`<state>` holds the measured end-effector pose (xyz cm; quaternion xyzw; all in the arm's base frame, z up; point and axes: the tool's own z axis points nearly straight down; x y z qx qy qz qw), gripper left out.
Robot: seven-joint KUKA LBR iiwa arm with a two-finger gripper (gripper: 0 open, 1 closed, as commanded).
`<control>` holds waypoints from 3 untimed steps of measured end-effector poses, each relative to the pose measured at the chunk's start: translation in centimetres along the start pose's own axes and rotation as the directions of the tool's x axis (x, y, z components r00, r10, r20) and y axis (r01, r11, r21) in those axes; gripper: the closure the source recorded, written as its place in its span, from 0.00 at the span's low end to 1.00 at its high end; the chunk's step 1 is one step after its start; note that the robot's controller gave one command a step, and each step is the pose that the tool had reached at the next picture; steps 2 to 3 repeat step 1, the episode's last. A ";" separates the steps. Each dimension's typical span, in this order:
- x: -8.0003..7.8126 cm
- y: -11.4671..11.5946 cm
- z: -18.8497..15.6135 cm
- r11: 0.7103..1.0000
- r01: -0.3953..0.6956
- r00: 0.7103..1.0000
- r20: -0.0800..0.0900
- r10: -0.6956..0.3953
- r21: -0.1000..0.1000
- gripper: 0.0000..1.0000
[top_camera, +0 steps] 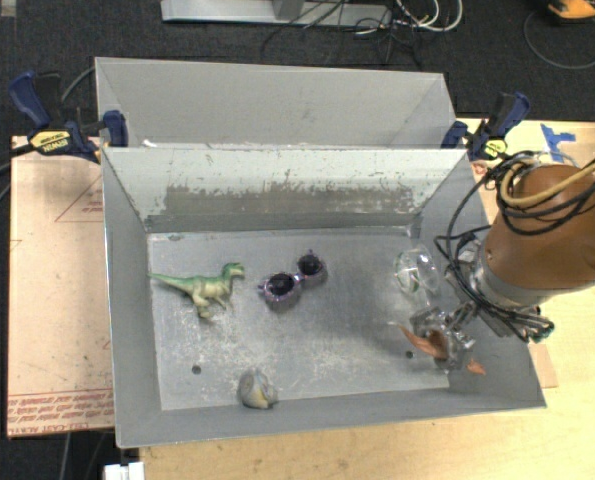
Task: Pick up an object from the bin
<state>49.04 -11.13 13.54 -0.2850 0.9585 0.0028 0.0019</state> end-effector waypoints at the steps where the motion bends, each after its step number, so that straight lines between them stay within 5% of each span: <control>1: 0.2 -0.1 -9.9 0.999 0.032 1.000 0.000 -0.032 -0.003 1.00; 3: 0.2 -0.1 -9.9 0.999 0.032 1.000 0.000 -0.032 -0.003 1.00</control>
Offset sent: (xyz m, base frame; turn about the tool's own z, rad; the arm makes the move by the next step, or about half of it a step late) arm 0.0069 -0.0078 -0.0648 0.0696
